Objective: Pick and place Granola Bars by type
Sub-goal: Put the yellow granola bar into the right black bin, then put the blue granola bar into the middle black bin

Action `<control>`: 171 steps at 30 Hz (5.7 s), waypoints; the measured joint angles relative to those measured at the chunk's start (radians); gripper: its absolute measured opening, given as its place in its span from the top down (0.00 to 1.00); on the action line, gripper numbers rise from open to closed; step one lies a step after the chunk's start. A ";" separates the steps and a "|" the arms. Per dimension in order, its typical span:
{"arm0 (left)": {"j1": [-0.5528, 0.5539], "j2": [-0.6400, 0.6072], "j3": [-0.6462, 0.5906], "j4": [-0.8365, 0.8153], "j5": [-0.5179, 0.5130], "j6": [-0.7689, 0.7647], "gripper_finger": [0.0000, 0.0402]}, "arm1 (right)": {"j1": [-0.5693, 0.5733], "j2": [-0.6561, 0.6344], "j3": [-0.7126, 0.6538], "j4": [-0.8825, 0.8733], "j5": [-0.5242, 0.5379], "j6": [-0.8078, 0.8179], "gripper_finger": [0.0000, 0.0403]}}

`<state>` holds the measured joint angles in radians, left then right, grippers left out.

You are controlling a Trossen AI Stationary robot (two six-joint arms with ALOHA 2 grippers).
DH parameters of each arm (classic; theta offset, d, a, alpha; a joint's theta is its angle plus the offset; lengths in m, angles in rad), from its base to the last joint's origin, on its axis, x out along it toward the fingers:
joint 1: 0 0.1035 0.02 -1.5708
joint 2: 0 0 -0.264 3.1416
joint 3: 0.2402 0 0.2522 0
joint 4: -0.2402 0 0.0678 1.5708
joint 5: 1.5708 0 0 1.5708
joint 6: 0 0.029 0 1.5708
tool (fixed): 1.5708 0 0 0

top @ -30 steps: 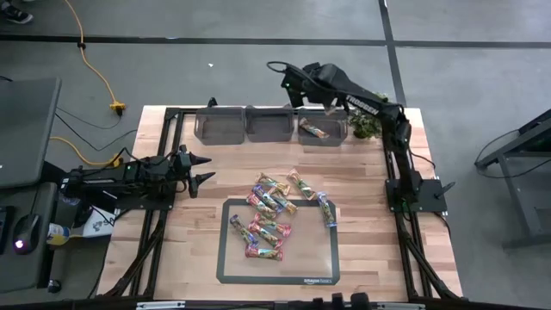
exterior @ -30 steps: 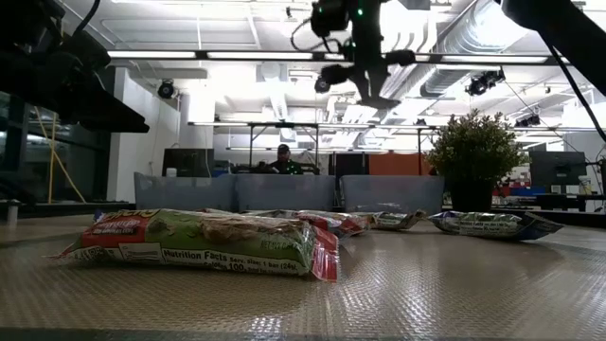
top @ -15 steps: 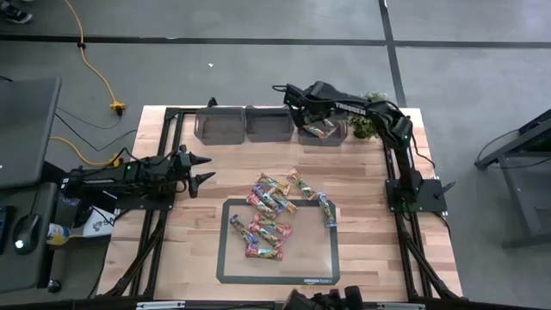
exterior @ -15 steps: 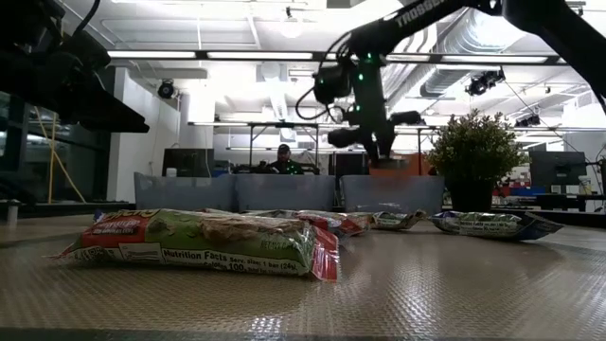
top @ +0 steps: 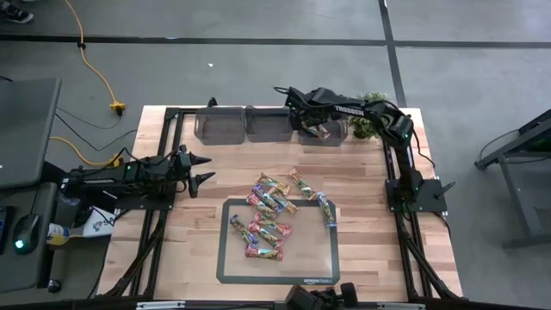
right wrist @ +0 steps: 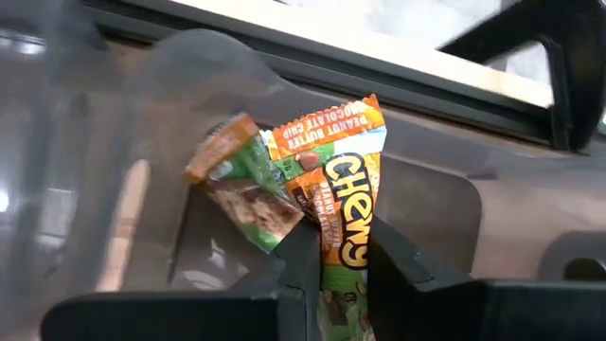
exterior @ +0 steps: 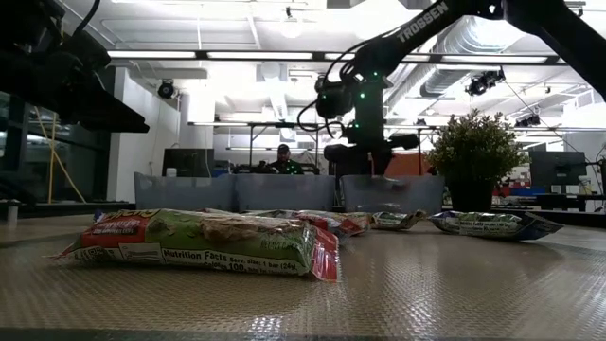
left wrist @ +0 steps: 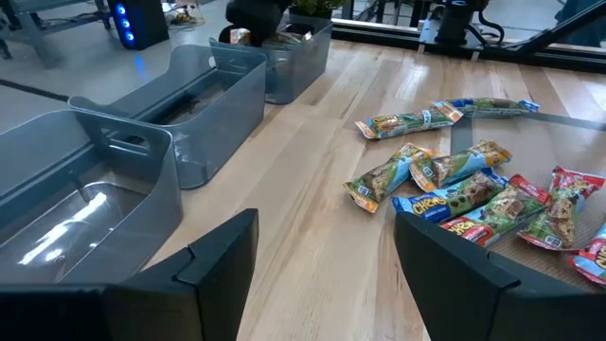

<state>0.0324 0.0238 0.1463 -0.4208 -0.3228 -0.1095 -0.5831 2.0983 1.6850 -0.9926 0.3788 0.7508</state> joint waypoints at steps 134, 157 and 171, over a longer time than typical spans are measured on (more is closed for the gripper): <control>0.000 0.000 0.000 0.000 0.000 0.000 0.40 | 0.783 -0.425 -0.636 0.085 -0.374 0.661 0.44; 0.000 0.000 0.000 0.000 0.000 0.000 0.40 | 0.752 -0.511 -0.820 0.340 -0.353 0.499 0.44; 0.000 0.000 0.000 0.000 0.000 0.000 0.40 | 0.740 -0.434 -0.818 0.405 -0.395 0.463 0.44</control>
<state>0.0325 0.0238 0.1466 -0.4207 -0.3229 -0.1094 0.1573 1.6638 0.8670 -0.5877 -0.0161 1.2133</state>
